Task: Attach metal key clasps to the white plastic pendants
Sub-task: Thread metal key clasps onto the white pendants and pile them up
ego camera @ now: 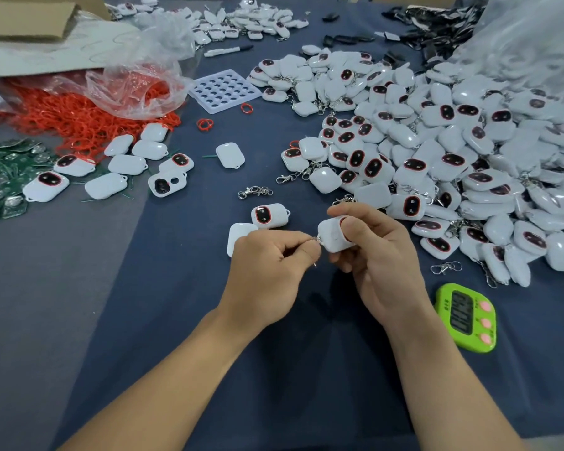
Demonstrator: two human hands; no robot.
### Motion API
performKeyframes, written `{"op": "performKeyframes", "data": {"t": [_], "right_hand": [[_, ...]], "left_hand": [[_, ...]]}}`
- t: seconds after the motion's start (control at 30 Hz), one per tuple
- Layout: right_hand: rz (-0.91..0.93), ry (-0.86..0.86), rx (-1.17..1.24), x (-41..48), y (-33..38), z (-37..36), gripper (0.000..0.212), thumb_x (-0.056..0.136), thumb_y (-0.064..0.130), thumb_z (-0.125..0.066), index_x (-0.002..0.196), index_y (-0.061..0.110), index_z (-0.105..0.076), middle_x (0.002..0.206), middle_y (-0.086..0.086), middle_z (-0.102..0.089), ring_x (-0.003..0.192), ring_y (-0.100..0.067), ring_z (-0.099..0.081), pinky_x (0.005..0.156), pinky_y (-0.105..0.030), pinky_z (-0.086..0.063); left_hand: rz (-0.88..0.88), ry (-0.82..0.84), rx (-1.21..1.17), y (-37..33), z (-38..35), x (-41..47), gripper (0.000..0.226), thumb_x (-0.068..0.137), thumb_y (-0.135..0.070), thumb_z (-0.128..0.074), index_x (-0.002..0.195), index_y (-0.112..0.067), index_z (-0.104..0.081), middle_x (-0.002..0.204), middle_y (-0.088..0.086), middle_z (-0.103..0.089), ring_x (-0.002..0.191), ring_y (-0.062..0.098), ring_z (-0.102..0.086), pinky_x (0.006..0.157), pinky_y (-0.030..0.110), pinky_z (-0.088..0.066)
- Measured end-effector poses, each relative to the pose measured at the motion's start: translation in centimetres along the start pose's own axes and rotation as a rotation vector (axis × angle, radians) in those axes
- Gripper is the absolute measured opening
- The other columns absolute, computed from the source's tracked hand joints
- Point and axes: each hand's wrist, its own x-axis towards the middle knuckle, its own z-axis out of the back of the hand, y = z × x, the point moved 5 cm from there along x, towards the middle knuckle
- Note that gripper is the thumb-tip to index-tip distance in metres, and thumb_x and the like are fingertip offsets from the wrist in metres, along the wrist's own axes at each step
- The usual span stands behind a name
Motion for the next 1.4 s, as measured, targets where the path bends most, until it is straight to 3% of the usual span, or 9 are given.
{"op": "performKeyframes", "data": {"t": [0.13, 0.27, 0.37, 0.5, 0.67, 0.73, 0.83, 1.13, 1.4], "right_hand": [[0.028, -0.087, -0.091, -0.1, -0.1, 0.3, 0.017, 0.087, 0.013, -0.065, 0.089, 0.021, -0.081, 0.075, -0.007, -0.069, 0.053, -0.019, -0.053, 0.045, -0.023, -0.038], [0.041, -0.088, -0.179, -0.1, -0.3, 0.1, 0.018, 0.086, 0.012, -0.065, 0.091, 0.02, -0.08, 0.075, -0.008, -0.069, 0.053, -0.019, -0.054, 0.044, -0.024, -0.039], [0.027, -0.102, -0.13, 0.0, -0.2, 0.2, 0.016, 0.09, 0.01, -0.064, 0.093, 0.016, -0.079, 0.076, -0.009, -0.07, 0.051, -0.018, -0.054, 0.043, -0.024, -0.039], [-0.017, -0.098, 0.021, 0.1, -0.2, 0.5, 0.024, 0.102, 0.0, -0.054, 0.097, 0.009, -0.075, 0.078, -0.011, -0.07, 0.052, -0.019, -0.055, 0.043, -0.023, -0.041], [-0.033, -0.067, 0.018, 0.1, -0.1, 0.3, 0.028, 0.104, 0.0, -0.051, 0.097, 0.011, -0.076, 0.079, -0.01, -0.071, 0.053, -0.018, -0.055, 0.046, -0.022, -0.041], [-0.027, -0.063, 0.001, 0.1, -0.2, 0.2, 0.029, 0.104, 0.0, -0.051, 0.096, 0.013, -0.076, 0.079, -0.01, -0.071, 0.053, -0.018, -0.055, 0.046, -0.022, -0.041], [-0.007, -0.071, -0.059, 0.1, -0.2, 0.1, 0.028, 0.102, 0.001, -0.056, 0.094, 0.016, -0.078, 0.08, -0.01, -0.071, 0.054, -0.018, -0.056, 0.047, -0.023, -0.042], [0.043, -0.08, -0.204, -0.1, -0.5, 0.1, 0.016, 0.087, 0.014, -0.067, 0.093, 0.021, -0.079, 0.077, -0.007, -0.071, 0.058, -0.025, -0.056, 0.049, -0.028, -0.046], [0.018, -0.129, -0.238, -0.3, -0.6, 0.1, 0.015, 0.083, 0.016, -0.067, 0.091, 0.02, -0.078, 0.071, -0.007, -0.068, 0.049, -0.016, -0.054, 0.042, -0.022, -0.038]], "left_hand": [[-0.227, -0.088, 0.543, -1.2, 0.1, -0.3, 0.037, 0.091, -0.026, -0.062, 0.055, -0.016, -0.058, 0.044, -0.004, -0.042, 0.046, 0.018, -0.033, 0.045, 0.028, -0.026], [-0.346, -0.075, 0.781, -1.5, -0.3, -0.1, 0.036, 0.084, -0.019, -0.071, 0.052, -0.019, -0.055, 0.042, -0.006, -0.041, 0.043, 0.016, -0.03, 0.047, 0.027, -0.014], [-0.303, -0.097, 0.693, -0.9, 0.0, -0.1, 0.03, 0.093, -0.03, -0.065, 0.063, -0.023, -0.064, 0.047, -0.007, -0.048, 0.046, 0.015, -0.04, 0.046, 0.023, -0.022], [-0.072, -0.012, 0.25, 0.4, 0.3, 0.7, 0.022, 0.095, -0.04, -0.06, 0.079, -0.031, -0.071, 0.056, -0.013, -0.055, 0.053, 0.007, -0.049, 0.053, 0.016, -0.034], [-0.052, 0.101, 0.116, 0.4, 0.0, 0.7, 0.029, 0.096, -0.04, -0.056, 0.077, -0.024, -0.072, 0.057, 0.002, -0.054, 0.052, 0.012, -0.043, 0.051, 0.033, -0.039], [-0.049, 0.094, 0.088, 0.4, 0.1, 0.6, 0.033, 0.096, -0.035, -0.058, 0.072, -0.016, -0.069, 0.054, 0.002, -0.048, 0.05, 0.011, -0.038, 0.048, 0.028, -0.033], [-0.076, 0.02, 0.156, 0.4, 0.3, 0.5, 0.039, 0.095, -0.029, -0.058, 0.06, -0.012, -0.061, 0.048, -0.004, -0.039, 0.047, 0.01, -0.034, 0.048, 0.019, -0.027], [-0.296, -0.11, 0.918, -1.8, -0.5, -0.3, 0.042, 0.077, -0.016, -0.078, 0.051, -0.021, -0.046, 0.041, -0.006, -0.034, 0.042, 0.017, -0.022, 0.041, 0.027, -0.025], [-0.236, -0.238, 0.777, -1.3, 0.4, -0.3, 0.027, 0.087, -0.026, -0.061, 0.061, -0.022, -0.056, 0.047, -0.008, -0.038, 0.049, 0.017, -0.034, 0.046, 0.024, -0.015]]}}
